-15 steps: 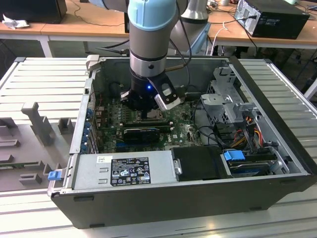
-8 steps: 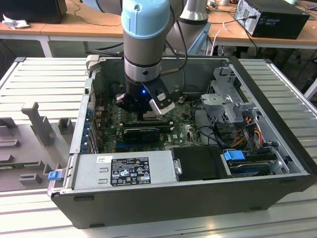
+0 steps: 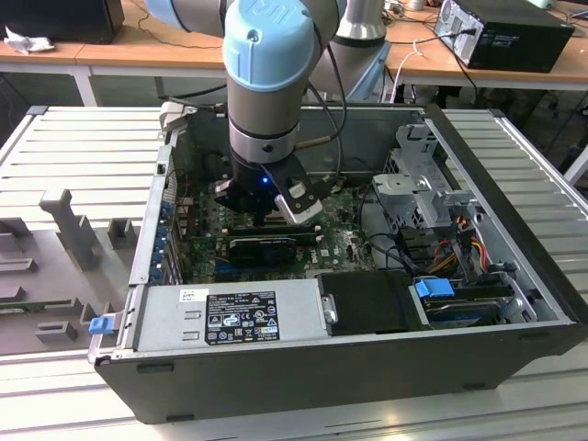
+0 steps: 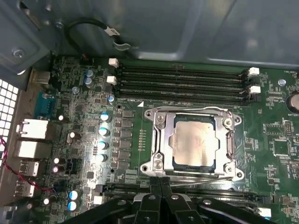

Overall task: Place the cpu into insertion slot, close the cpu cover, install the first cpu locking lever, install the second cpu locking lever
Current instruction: 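Install the second cpu locking lever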

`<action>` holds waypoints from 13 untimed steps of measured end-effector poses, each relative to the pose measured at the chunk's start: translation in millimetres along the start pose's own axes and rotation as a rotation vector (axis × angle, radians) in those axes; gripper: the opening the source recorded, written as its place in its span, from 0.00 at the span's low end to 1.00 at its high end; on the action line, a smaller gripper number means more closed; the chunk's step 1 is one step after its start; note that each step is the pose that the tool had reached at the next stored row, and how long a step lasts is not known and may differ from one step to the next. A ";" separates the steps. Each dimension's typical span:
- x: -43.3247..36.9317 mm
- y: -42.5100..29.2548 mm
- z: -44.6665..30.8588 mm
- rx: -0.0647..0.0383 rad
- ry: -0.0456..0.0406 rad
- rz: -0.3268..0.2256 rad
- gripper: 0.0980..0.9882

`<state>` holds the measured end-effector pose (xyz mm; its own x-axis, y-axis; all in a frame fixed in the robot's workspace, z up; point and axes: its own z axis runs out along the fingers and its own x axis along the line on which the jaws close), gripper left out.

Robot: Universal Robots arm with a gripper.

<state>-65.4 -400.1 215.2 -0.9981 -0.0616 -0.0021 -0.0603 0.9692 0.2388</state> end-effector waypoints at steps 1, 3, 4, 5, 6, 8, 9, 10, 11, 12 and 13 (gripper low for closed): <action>0.8 -4.4 0.7 -0.025 -0.0011 -0.002 0.01; 2.4 -10.0 1.8 -0.058 -0.0025 -0.005 0.01; 3.4 -11.7 2.9 -0.071 -0.0028 -0.006 0.01; 3.4 -11.9 4.2 -0.074 -0.0031 -0.007 0.01; 3.4 -12.2 5.4 -0.076 -0.0032 -0.007 0.01; 3.8 -12.9 7.9 -0.081 -0.0033 -0.007 0.01; 4.8 -13.6 11.0 -0.088 -0.0036 -0.008 0.01; 8.6 -13.8 12.8 -0.101 -0.0039 -0.010 0.01; 9.3 -14.1 14.5 -0.108 -0.0041 -0.011 0.01; 9.4 -14.3 15.2 -0.111 -0.0042 -0.011 0.01; 9.6 -14.5 15.7 -0.114 -0.0042 -0.012 0.01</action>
<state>-74.3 -411.0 196.5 -0.9974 -0.0715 -0.0096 -0.0703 0.9349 0.3477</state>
